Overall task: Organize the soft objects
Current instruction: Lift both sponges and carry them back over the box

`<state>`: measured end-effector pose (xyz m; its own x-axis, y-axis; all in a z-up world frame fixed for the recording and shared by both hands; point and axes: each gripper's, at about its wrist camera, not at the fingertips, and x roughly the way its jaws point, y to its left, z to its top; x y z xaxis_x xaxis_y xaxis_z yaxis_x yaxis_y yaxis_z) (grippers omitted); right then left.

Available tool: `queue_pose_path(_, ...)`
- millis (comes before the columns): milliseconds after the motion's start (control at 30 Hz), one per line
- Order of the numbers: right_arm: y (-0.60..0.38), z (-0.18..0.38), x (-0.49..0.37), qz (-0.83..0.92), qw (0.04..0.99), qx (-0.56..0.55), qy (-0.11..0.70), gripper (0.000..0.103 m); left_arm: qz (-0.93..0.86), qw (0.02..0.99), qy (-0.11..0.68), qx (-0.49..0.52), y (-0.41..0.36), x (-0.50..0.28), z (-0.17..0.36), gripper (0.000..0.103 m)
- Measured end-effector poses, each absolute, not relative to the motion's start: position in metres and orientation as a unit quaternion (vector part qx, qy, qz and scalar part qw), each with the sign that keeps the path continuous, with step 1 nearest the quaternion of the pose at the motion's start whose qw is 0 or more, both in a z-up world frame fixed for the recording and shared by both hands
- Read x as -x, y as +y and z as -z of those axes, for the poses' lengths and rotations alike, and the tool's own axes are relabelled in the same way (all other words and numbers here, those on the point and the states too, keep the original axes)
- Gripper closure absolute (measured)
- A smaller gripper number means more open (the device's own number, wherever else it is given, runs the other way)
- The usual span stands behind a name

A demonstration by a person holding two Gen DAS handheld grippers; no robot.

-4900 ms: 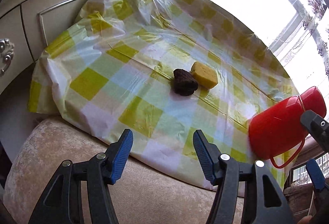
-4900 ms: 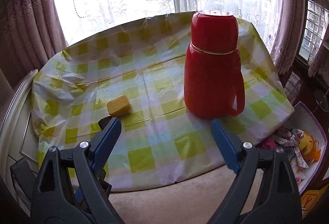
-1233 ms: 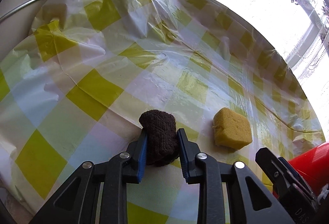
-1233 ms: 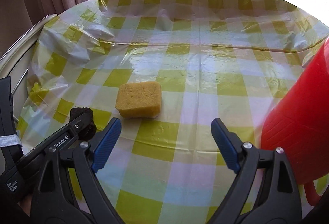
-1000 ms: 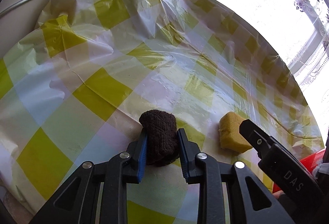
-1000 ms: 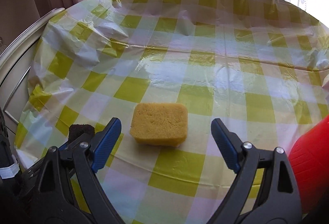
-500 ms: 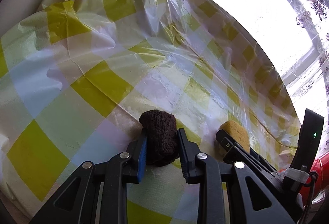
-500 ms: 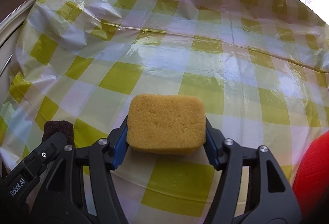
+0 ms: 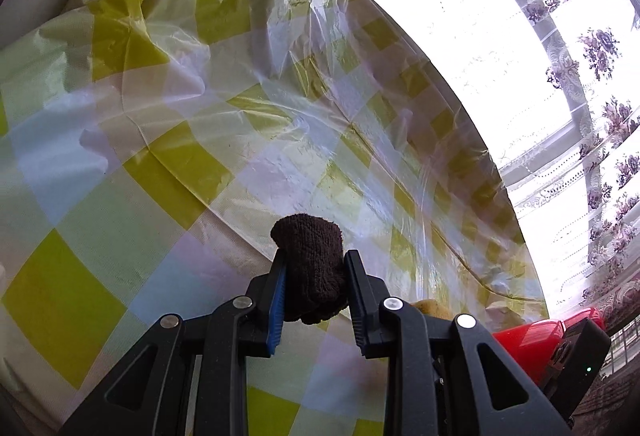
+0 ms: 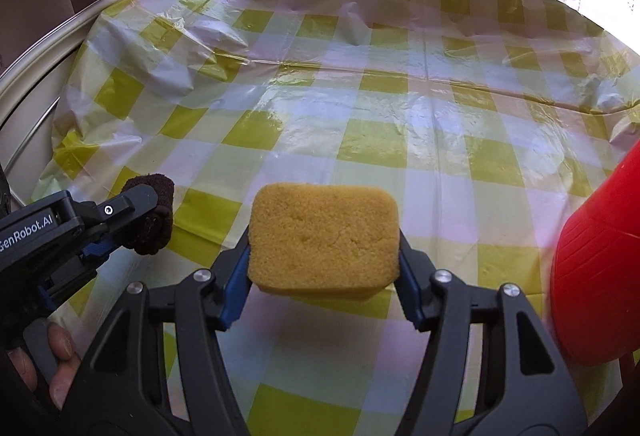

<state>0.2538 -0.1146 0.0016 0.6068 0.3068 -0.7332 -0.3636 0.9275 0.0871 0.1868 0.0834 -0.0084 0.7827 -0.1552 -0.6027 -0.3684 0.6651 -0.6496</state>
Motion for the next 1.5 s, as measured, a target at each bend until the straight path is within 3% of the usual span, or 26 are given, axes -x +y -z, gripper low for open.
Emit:
queue_pose_path(433,-0.147,-0.029,-0.184,-0.192,0.899,0.016,0.393,0.038,-0.132,0.855,0.384,0.322,0.074,-0.126,-0.029,0.074)
queue_pose_path(767,-0.16,-0.048,-0.118,-0.206,0.897,0.013,0.392,0.038,-0.165,0.894,0.348,0.229,0.053,-0.072,-0.091,0.074)
queue_pose_path(1500,-0.192,-0.074,-0.064,-0.206,0.906,0.019,0.37,0.038,-0.127,0.921,0.327,0.171,0.007,-0.048,-0.121,0.074)
